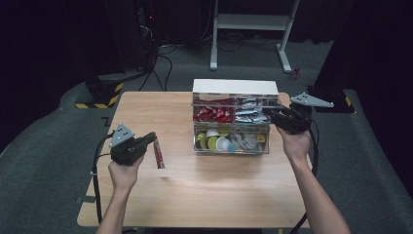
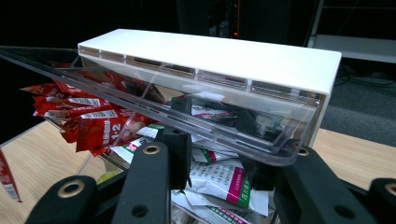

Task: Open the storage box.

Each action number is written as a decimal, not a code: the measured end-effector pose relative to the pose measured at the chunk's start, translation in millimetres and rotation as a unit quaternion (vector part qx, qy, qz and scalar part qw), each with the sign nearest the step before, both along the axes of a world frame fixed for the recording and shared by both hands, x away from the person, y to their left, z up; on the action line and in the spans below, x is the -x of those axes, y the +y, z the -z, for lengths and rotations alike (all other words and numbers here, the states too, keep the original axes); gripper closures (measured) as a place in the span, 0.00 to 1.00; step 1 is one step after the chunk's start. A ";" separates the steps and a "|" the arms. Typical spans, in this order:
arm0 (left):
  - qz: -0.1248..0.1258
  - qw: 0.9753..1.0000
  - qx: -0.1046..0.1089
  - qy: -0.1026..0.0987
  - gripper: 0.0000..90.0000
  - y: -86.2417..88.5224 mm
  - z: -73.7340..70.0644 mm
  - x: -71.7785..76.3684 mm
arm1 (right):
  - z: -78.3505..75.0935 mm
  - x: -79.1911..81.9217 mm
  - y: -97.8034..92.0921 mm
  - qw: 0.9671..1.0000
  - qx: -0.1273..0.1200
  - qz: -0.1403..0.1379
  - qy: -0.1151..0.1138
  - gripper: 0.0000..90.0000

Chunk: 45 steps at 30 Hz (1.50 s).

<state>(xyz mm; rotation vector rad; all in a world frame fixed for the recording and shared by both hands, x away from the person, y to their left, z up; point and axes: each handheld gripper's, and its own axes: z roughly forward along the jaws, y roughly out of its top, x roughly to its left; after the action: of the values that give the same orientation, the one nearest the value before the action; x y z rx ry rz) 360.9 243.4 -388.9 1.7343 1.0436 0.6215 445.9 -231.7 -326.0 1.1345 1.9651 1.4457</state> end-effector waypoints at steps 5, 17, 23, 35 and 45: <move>-0.008 1.000 -0.004 0.012 1.00 -0.1 10.1 -8.1 | -0.6 0.3 0.0 1.000 0.001 0.000 0.000 0.74; -0.025 0.999 0.016 0.037 1.00 1.2 29.2 -28.1 | -2.3 2.2 -0.7 1.000 0.000 0.000 -0.003 0.74; -0.031 0.999 0.005 0.042 1.00 -2.7 35.8 -35.4 | -3.6 3.6 -6.6 1.000 -0.003 0.005 -0.006 0.74; -0.038 0.997 0.003 0.064 1.00 -10.5 49.9 -50.7 | -4.3 4.5 -8.2 1.000 -0.004 0.007 -0.008 0.74; -0.048 0.995 0.001 0.086 1.00 -15.6 63.1 -60.8 | -4.3 4.5 -8.1 1.000 -0.005 0.007 -0.008 0.74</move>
<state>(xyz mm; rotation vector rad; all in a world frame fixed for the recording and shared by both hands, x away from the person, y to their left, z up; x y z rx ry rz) 421.7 227.7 -452.0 1.7675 1.2534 0.5378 441.4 -239.8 -321.8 1.1366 1.9378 1.4527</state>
